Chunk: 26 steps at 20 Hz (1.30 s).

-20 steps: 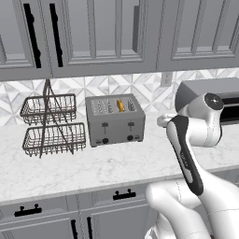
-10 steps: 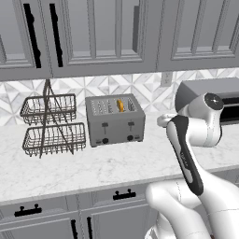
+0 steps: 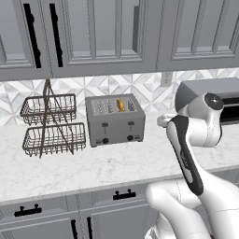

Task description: Start the toaster. Once the lever pops up, take the bread to the plate on the dining counter.

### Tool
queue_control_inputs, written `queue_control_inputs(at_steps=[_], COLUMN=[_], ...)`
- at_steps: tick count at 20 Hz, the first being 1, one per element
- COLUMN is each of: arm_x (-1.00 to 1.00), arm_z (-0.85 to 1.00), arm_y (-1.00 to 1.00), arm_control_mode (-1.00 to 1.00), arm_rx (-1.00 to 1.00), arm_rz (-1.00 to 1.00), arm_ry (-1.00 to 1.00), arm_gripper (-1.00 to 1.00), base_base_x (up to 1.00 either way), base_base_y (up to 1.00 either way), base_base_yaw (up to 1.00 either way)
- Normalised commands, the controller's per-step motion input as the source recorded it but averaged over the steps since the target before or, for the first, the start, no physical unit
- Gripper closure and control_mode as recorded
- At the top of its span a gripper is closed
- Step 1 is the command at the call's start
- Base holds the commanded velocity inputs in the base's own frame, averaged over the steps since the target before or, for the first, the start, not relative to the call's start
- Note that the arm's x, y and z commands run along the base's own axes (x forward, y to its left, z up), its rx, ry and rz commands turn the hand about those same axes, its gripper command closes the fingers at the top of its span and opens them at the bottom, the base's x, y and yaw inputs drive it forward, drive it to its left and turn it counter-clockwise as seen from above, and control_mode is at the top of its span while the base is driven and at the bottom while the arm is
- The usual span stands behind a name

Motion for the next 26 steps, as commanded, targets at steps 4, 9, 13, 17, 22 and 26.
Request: queue_control_inputs(at_steps=[4, 9, 13, 17, 22, 26], arm_x=[0.00, 0.00, 0.00, 0.00, 0.00, 0.00], arm_z=[0.00, 0.00, 0.00, 0.00, 0.00, 0.00], arm_y=[0.00, 0.00, 0.00, 0.00, 0.00, 0.00], arm_control_mode=[-1.00, -1.00, -1.00, -1.00, -1.00, -1.00], arm_rx=[0.00, 0.00, 0.00, 0.00, 0.00, 0.00], arm_rz=[0.00, 0.00, 0.00, 0.00, 0.00, 0.00], arm_ry=[0.00, 0.00, 0.00, 0.00, 0.00, 0.00], arm_gripper=[-1.00, -1.00, -1.00, -1.00, -1.00, -1.00], base_base_x=[0.00, 0.00, 0.00, 0.00, 0.00, 0.00], base_base_y=[0.00, 0.00, 0.00, 0.00, 0.00, 0.00], base_base_yaw=[0.00, 0.00, 0.00, 0.00, 0.00, 0.00])
